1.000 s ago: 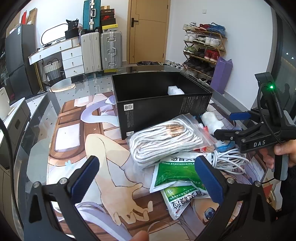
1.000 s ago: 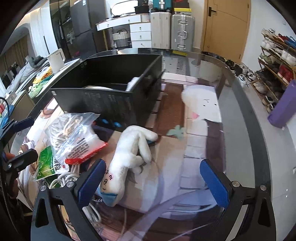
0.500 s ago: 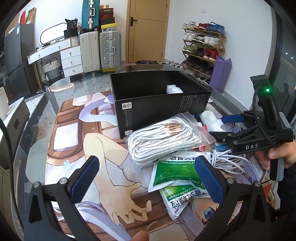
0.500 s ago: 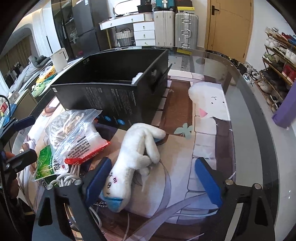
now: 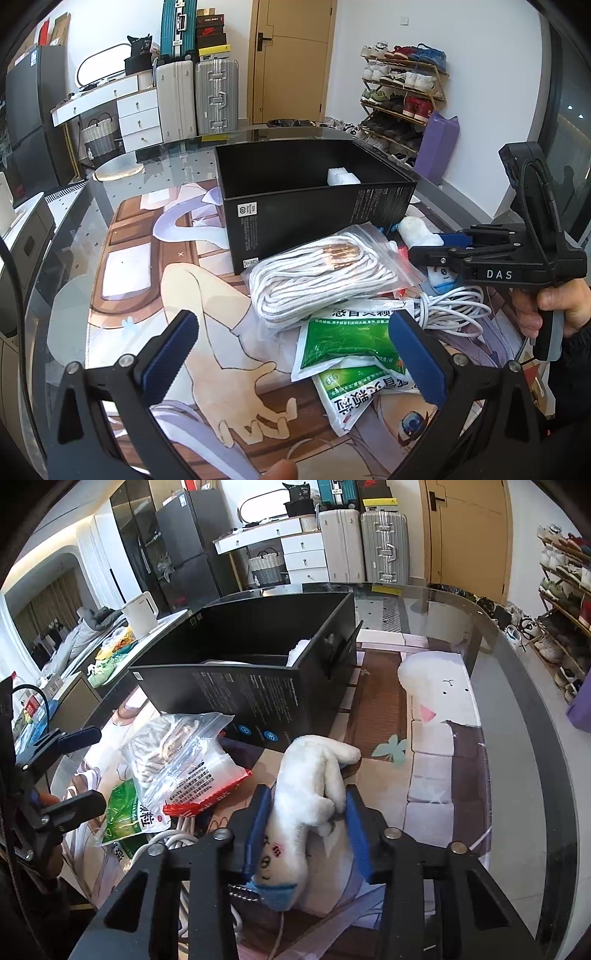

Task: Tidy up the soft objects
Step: 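Grasp the green printed packet with the left tool while the right tool lifts the bunny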

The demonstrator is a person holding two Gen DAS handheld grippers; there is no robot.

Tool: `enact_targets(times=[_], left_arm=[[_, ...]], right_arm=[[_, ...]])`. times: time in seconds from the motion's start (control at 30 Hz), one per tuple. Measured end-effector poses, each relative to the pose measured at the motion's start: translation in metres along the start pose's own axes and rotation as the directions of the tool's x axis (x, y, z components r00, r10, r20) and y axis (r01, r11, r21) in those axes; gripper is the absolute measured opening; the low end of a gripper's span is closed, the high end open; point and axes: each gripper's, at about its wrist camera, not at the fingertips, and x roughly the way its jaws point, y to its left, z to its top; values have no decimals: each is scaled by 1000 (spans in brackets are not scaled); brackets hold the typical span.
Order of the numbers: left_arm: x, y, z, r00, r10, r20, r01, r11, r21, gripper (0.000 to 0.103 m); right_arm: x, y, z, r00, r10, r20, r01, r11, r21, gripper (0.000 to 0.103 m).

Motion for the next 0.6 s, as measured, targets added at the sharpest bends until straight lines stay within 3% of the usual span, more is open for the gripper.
enact_targets(times=[0.27,0.6], left_arm=[[-1,-8,-2,1000,-27,8,27,999,26,103],[9,-22,-6,992,-117,-51,118,993,22,103]], right_arm=[[-36,-2,3,996,-13,93,13,1000,0,36],[-54,-2,3,992,-10,122,11,1000,-5,36]])
